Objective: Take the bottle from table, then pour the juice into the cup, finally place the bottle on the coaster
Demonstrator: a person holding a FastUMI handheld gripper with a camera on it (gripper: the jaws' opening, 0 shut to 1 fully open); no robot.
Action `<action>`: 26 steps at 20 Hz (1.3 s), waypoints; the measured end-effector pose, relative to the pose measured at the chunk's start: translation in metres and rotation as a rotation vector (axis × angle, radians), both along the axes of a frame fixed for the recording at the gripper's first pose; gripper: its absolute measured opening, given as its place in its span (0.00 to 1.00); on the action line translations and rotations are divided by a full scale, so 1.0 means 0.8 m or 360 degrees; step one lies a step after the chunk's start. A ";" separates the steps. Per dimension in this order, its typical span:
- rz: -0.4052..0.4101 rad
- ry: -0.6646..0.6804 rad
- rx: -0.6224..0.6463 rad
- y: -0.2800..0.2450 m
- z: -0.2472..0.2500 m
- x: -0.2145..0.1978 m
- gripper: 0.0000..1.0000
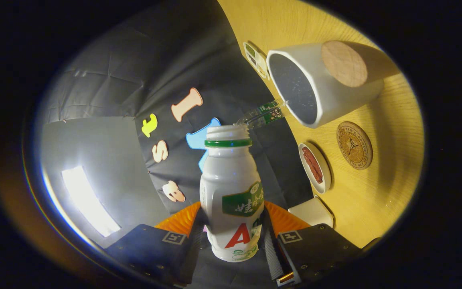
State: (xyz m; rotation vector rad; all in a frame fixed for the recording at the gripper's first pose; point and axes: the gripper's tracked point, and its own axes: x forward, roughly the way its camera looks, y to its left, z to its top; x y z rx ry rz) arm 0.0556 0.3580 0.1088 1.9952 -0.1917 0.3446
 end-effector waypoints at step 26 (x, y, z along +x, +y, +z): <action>-0.0023 0.0167 0.0482 -0.034 -0.005 0.007 0.70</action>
